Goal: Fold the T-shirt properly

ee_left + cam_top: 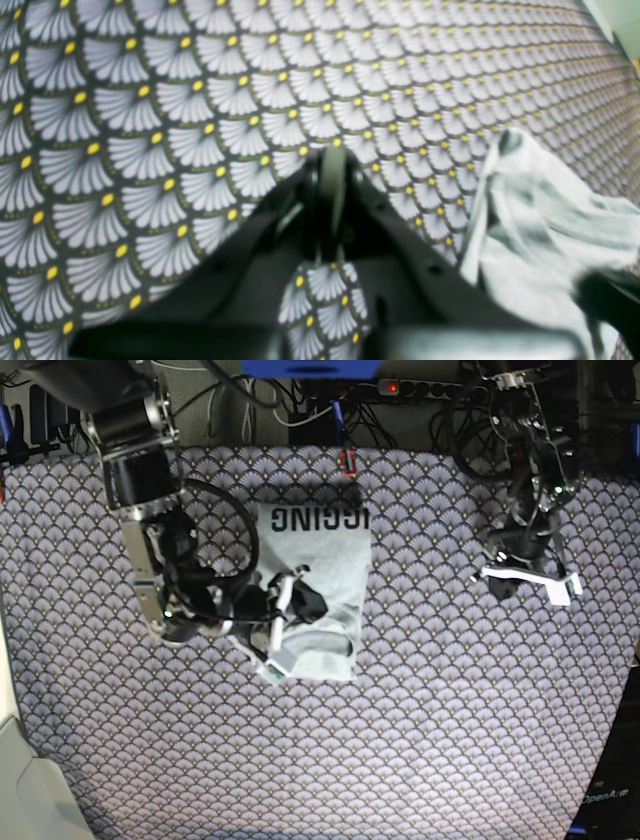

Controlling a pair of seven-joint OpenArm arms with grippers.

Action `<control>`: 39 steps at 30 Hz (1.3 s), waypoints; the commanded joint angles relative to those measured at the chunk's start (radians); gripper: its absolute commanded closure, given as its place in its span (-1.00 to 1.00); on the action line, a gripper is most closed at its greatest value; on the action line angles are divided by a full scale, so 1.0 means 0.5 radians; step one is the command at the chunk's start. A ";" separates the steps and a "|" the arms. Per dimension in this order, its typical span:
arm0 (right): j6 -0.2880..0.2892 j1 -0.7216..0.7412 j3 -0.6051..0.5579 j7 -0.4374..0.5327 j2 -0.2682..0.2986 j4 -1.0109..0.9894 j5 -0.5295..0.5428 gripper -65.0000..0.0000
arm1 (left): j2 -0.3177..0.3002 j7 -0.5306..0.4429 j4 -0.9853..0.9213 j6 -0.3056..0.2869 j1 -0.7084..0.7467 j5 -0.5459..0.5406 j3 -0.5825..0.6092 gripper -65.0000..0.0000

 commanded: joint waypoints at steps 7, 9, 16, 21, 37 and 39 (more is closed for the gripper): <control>0.021 0.299 -0.204 0.203 0.033 -0.336 0.024 1.00 | -0.054 -0.029 0.046 -0.010 0.034 -0.010 -0.007 0.99; 0.021 0.351 -0.207 0.203 0.036 -0.336 0.021 1.00 | -0.054 -0.029 0.046 -0.010 0.040 -0.010 -0.007 0.99; 0.021 0.458 -0.207 0.203 0.036 -0.336 0.018 1.00 | -0.054 -0.029 0.049 -0.010 0.071 -0.007 -0.007 0.99; 0.021 0.443 -0.207 0.175 0.036 -0.333 0.018 1.00 | -0.091 -0.029 0.049 -0.010 0.074 -0.007 -0.007 0.99; 0.021 -0.306 -0.200 0.006 0.579 0.867 0.021 1.00 | -0.208 -0.026 0.485 -0.026 0.516 -0.010 0.009 0.99; 0.021 -0.416 -0.191 0.003 0.671 1.020 0.021 1.00 | -0.211 -0.026 0.522 -0.029 0.608 -0.010 0.009 0.99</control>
